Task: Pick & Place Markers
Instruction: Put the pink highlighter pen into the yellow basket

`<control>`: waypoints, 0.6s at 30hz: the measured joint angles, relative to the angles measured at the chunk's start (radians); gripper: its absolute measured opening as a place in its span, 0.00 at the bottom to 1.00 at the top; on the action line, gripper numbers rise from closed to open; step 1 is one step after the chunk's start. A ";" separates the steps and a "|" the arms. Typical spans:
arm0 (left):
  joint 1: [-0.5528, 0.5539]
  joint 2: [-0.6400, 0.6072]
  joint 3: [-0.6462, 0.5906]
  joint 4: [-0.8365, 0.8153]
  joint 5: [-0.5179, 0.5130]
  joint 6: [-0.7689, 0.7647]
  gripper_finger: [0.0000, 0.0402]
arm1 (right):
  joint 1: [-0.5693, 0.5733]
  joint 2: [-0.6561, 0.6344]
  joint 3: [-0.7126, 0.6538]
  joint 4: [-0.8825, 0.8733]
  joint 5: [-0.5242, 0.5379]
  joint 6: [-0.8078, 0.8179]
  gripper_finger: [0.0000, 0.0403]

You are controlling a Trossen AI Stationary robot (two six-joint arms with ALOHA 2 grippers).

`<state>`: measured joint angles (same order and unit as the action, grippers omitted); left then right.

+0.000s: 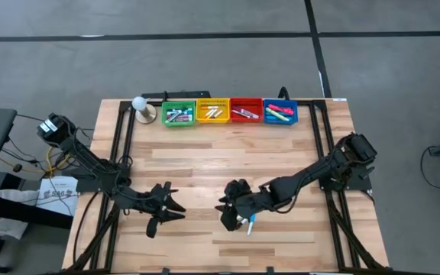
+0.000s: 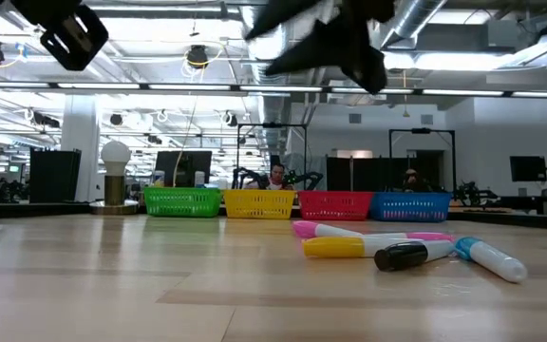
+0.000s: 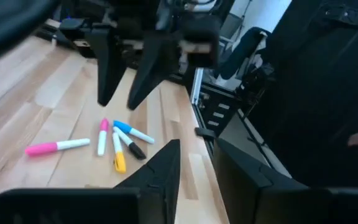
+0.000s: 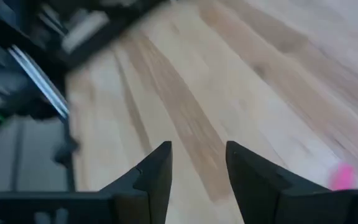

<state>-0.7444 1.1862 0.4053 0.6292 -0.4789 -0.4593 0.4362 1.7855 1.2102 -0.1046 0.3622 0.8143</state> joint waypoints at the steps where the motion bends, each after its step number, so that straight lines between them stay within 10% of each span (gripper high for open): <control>1: 0.000 0.000 0.000 0.004 0.000 0.001 0.24 | -0.003 0.000 0.005 -0.044 -0.010 0.000 0.34; 7: 0.002 0.000 0.000 0.009 -0.076 0.015 0.24 | -0.042 0.004 0.005 -0.339 -0.026 0.101 0.32; 18: 0.056 0.000 0.000 0.023 -0.082 0.010 0.24 | -0.074 0.004 0.000 -0.353 -0.048 0.083 0.37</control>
<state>-0.6888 1.1864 0.4053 0.6525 -0.5610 -0.4495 0.3627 1.7893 1.2098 -0.4577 0.3147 0.8977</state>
